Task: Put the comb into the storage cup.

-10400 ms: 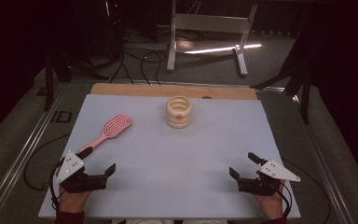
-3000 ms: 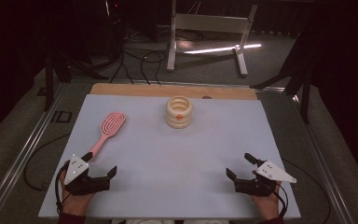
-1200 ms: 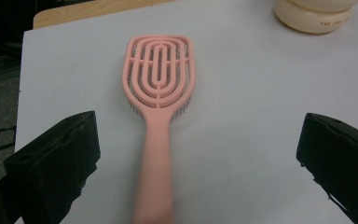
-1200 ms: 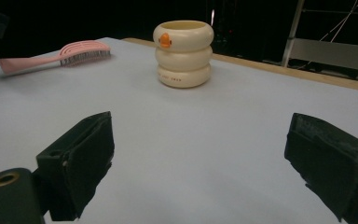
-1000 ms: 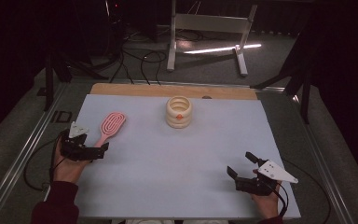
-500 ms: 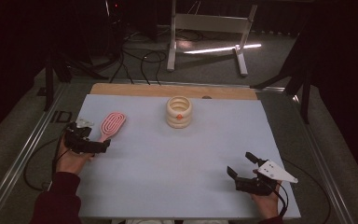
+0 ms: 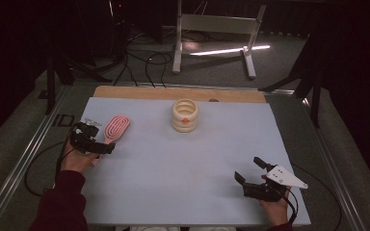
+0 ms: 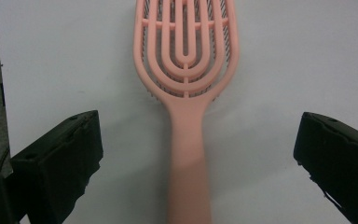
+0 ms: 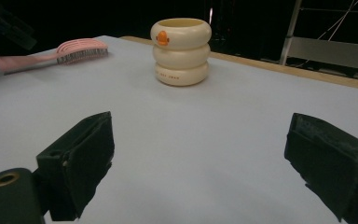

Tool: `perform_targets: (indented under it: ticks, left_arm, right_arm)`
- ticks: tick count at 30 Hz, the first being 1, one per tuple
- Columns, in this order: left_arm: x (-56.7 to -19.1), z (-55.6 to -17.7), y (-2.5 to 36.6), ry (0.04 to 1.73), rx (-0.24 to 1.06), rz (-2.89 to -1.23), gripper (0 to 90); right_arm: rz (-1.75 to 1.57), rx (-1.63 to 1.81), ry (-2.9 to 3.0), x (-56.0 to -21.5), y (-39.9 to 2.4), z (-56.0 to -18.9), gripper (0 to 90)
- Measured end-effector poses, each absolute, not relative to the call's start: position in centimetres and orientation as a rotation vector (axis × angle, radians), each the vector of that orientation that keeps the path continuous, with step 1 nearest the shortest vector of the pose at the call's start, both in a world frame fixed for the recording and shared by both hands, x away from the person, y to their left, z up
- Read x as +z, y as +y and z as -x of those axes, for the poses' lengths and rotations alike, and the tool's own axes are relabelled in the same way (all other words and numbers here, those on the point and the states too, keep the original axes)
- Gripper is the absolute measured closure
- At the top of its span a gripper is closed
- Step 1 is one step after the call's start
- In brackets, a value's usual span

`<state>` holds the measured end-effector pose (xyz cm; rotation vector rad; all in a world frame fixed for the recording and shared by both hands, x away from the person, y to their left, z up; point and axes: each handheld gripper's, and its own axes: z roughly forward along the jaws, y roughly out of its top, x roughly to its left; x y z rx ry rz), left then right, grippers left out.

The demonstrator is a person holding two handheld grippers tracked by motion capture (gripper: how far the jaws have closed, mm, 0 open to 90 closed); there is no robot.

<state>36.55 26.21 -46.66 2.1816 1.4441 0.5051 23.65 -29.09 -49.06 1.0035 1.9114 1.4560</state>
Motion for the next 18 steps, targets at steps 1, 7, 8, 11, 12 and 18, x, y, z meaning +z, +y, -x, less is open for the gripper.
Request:
perform_targets:
  ticks: [1,7,8,11,12,18]
  left_arm:
    - [-46.7,-36.7,26.2,1.45,0.505,-2.181,2.1]
    - [-46.9,-37.6,26.3,1.482,0.484,-2.208,3.3]
    - [-47.0,-37.8,26.3,1.489,0.478,-2.213,3.4]
    - [-47.2,-38.2,26.4,1.505,0.465,-2.235,3.9]
    - [-47.3,-38.3,26.4,1.51,0.458,-2.241,4.0]
    - [-47.7,-39.0,26.4,1.53,0.429,-2.264,4.9]
  right_arm:
    - [-1.003,1.456,1.911,-49.1,-29.1,-23.6,8.2]
    - [-1.004,1.454,1.917,-49.1,-29.0,-23.7,8.2]
    - [-1.003,1.455,1.917,-49.1,-29.0,-23.7,8.2]
    - [-1.003,1.454,1.918,-49.1,-29.0,-23.7,8.2]
    - [-1.003,1.452,1.919,-49.1,-29.0,-23.7,8.2]
    - [-1.008,1.448,1.922,-49.1,-29.0,-23.7,8.2]
